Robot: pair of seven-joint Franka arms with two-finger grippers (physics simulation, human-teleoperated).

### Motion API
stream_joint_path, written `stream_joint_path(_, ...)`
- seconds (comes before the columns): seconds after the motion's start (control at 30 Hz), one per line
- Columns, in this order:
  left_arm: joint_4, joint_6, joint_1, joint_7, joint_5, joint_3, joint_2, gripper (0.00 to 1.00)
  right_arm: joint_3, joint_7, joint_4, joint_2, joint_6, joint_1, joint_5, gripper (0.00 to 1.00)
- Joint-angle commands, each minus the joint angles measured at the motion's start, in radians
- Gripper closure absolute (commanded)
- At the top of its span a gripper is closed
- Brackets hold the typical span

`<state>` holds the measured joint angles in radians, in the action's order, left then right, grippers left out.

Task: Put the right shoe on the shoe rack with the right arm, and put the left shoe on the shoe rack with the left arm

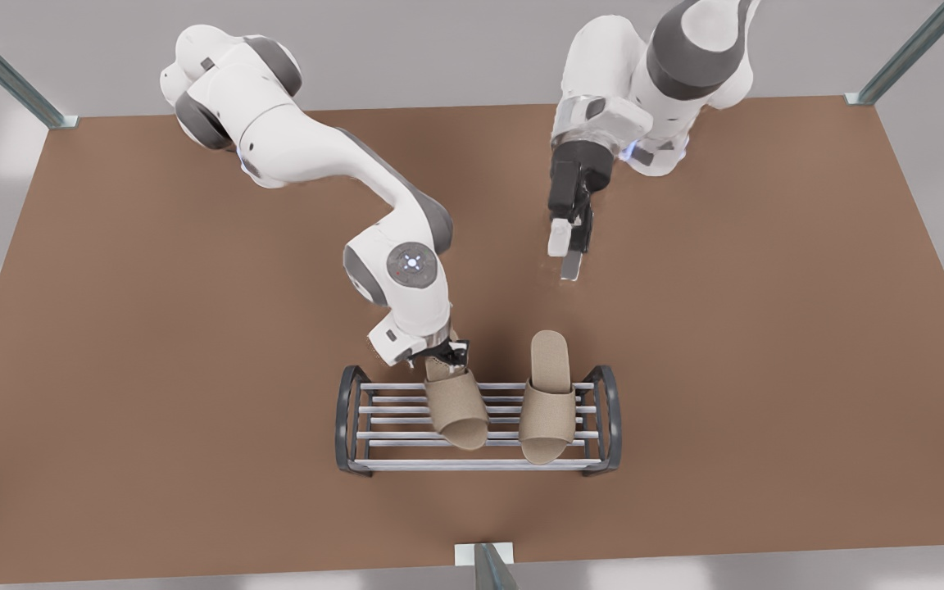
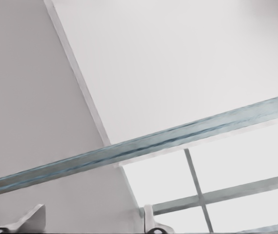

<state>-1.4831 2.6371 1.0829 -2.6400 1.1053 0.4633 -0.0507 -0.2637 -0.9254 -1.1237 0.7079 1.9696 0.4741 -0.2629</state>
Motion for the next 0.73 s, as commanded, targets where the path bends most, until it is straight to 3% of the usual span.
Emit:
stream_joint_path(0.0,0.179,-1.166,-0.242,2.409,-0.984,0.054,0.018,0.00,-0.020,-0.016,0.002,-0.065,-0.069,-0.002,0.059,0.00)
stream_joint_path(0.03,0.178,-1.200,-0.336,2.845,-1.009,0.110,-0.008,0.00,-0.032,-0.016,0.002,-0.084,-0.110,-0.006,0.063,0.00)
stream_joint_path(0.07,0.175,-1.207,-0.488,3.040,-1.127,0.110,-0.052,0.00,-0.032,-0.016,-0.001,-0.084,-0.117,-0.009,0.065,0.00)
stream_joint_path(0.17,0.158,-1.188,-0.525,3.089,-1.147,0.107,-0.239,0.00,-0.034,-0.007,0.001,-0.108,-0.155,-0.023,0.067,0.00)
stream_joint_path(0.2,0.121,-1.172,-0.602,3.085,-1.144,0.036,-0.236,0.00,-0.034,0.008,0.001,-0.133,-0.189,-0.042,0.094,0.00)
stream_joint_path(0.27,0.060,-1.111,-0.802,2.867,-1.113,-0.244,-0.216,0.00,-0.032,0.088,0.001,-0.180,-0.239,-0.107,0.159,0.00)
stream_joint_path(0.3,0.044,-1.080,-0.842,2.824,-1.113,-0.295,-0.206,0.00,-0.034,0.164,0.004,-0.221,-0.296,-0.152,0.188,0.00)
stream_joint_path(0.37,-0.036,-0.999,-0.845,2.689,-1.042,-0.368,-0.173,0.00,0.047,0.486,-0.065,-0.442,-0.515,-0.264,0.243,0.00)
stream_joint_path(0.43,-0.043,-0.997,-0.845,2.677,-1.042,-0.371,-0.167,0.00,0.064,0.591,-0.087,-0.496,-0.618,-0.385,0.266,0.00)
stream_joint_path(0.47,-0.043,-1.003,-0.845,2.680,-1.042,-0.371,-0.166,0.00,0.180,0.648,-0.113,-0.508,-0.621,-0.345,0.266,0.00)
stream_joint_path(0.5,-0.043,-1.013,-0.842,2.678,-1.044,-0.371,-0.166,0.00,0.244,0.701,-0.169,-0.522,-0.586,-0.336,0.284,0.00)
stream_joint_path(0.53,-0.043,-1.028,-0.841,2.678,-1.044,-0.371,-0.166,0.00,0.248,0.706,-0.338,-0.611,-0.445,-0.336,0.283,0.00)
stream_joint_path(0.7,-0.042,-1.039,-0.842,2.680,-1.044,-0.371,-0.158,0.00,0.242,0.821,-0.297,-0.608,-0.541,-0.338,0.277,0.00)
